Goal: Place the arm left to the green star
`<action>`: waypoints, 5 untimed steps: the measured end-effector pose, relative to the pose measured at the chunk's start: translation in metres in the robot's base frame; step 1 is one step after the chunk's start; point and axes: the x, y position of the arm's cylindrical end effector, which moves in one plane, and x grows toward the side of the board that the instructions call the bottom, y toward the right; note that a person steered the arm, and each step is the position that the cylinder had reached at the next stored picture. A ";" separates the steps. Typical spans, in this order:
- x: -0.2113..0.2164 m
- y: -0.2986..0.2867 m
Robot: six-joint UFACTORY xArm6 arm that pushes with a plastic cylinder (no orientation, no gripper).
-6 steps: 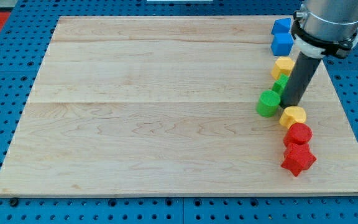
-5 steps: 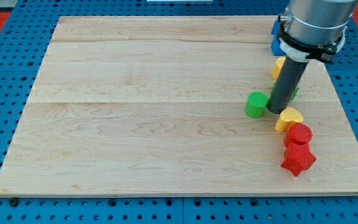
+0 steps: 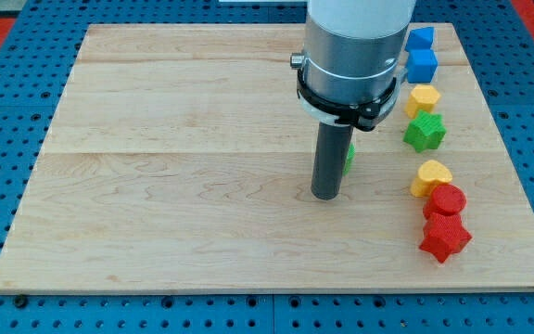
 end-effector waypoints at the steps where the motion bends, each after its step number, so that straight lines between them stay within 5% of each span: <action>1: 0.006 0.030; 3: -0.001 0.074; 4: -0.076 0.076; 5: -0.080 0.076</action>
